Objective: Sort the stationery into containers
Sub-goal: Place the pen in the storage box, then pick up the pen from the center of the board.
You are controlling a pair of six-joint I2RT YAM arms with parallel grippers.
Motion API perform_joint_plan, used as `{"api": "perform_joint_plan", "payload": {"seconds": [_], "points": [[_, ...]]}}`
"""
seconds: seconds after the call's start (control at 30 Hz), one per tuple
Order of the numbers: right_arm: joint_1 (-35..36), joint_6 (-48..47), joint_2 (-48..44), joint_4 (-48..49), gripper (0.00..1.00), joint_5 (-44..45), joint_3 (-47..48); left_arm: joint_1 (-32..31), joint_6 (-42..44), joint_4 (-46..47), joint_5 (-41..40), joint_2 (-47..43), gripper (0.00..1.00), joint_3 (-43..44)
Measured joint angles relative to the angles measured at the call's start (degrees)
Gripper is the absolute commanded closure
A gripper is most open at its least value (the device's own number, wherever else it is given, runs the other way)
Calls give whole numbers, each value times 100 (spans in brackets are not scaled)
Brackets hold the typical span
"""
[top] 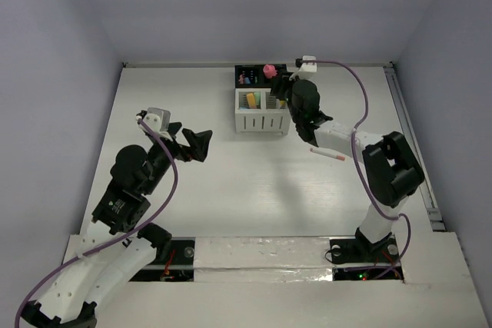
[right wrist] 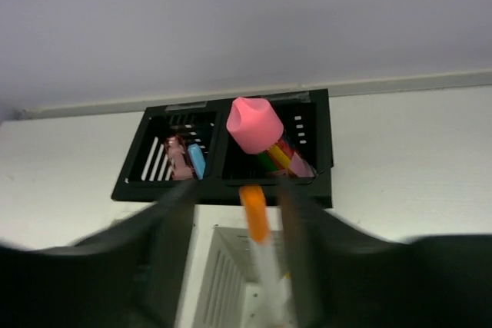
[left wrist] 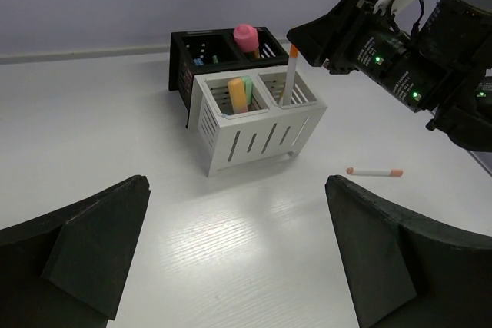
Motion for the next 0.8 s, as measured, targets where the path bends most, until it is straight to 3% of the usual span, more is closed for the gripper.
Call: {"api": "perform_joint_plan", "payload": {"seconds": [0.07, 0.13, 0.3, 0.47, 0.8], "points": [[20, -68, -2, 24, 31, 22, -31, 0, 0, 4, 4, -11, 1, 0], [20, -87, -35, 0, 27, 61, -59, 0, -2, 7, 9, -35, 1, 0], [22, -109, -564, -120, 26, 186, -380, 0, 0, 13, 13, -136, 1, 0], [22, 190, -1770, -608, 27, 251, -1154, 0, -2, 13, 24, -225, 1, 0], [17, 1716, -2889, -3687, 28, 179, -2144, 0, -4, 13, 11, -494, 1, 0]]}}
